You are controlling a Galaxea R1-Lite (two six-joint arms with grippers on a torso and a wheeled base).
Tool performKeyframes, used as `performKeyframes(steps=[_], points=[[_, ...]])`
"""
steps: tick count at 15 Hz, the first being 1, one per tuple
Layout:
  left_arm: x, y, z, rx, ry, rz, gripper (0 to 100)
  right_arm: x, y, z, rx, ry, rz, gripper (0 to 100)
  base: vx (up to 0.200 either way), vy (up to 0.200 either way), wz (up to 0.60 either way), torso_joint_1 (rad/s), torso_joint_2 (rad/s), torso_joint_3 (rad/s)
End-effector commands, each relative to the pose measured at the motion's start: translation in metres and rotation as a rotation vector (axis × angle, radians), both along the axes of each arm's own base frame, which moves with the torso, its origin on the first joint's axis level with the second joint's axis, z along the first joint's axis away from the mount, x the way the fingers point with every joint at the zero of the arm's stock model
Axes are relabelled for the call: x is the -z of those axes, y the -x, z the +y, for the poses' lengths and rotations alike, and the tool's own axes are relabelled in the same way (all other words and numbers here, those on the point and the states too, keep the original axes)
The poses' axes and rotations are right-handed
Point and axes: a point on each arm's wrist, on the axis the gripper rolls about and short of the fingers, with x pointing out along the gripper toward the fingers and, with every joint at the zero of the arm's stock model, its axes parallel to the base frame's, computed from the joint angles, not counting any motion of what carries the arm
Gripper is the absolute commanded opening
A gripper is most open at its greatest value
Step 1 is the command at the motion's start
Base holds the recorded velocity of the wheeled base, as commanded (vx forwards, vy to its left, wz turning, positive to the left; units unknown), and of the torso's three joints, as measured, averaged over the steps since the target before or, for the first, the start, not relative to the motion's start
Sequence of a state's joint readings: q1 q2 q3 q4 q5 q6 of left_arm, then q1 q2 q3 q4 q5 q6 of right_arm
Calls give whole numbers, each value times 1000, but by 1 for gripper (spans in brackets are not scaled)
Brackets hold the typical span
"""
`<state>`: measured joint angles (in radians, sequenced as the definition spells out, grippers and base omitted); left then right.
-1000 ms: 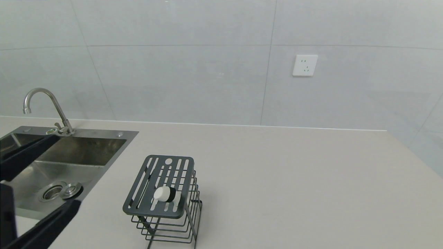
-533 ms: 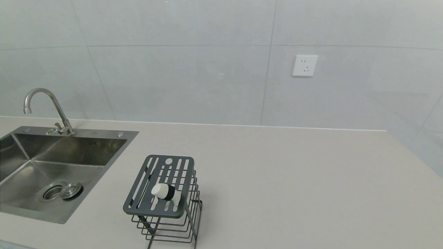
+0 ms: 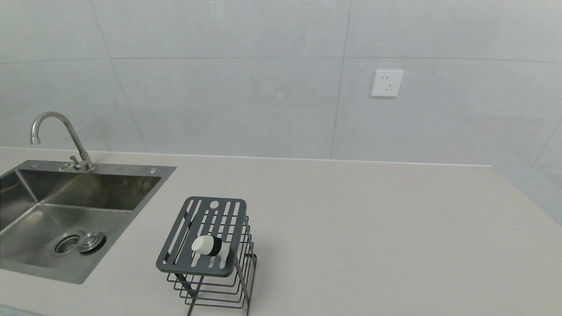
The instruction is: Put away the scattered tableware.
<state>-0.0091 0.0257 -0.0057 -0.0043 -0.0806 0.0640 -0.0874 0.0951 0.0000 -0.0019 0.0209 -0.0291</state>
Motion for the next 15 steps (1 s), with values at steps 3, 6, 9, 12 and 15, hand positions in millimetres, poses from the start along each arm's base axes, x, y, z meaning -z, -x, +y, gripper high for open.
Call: performKeyframes(steps=[3, 6, 9, 12, 15], points=[[2, 2, 1, -42, 26, -22, 100, 0, 0, 0, 1, -13, 4, 0, 0, 0, 0, 0, 0, 0], [2, 1, 1, -44, 53, -20, 100, 0, 0, 0, 8, -29, 5, 0, 0, 0, 0, 0, 0, 0], [2, 1, 1, -44, 61, -19, 100, 0, 0, 0, 7, -32, 4, 0, 0, 0, 0, 0, 0, 0], [2, 1, 1, -44, 61, -19, 100, 0, 0, 0, 7, -32, 4, 0, 0, 0, 0, 0, 0, 0], [2, 1, 1, -44, 61, -19, 100, 0, 0, 0, 6, -32, 4, 0, 0, 0, 0, 0, 0, 0]])
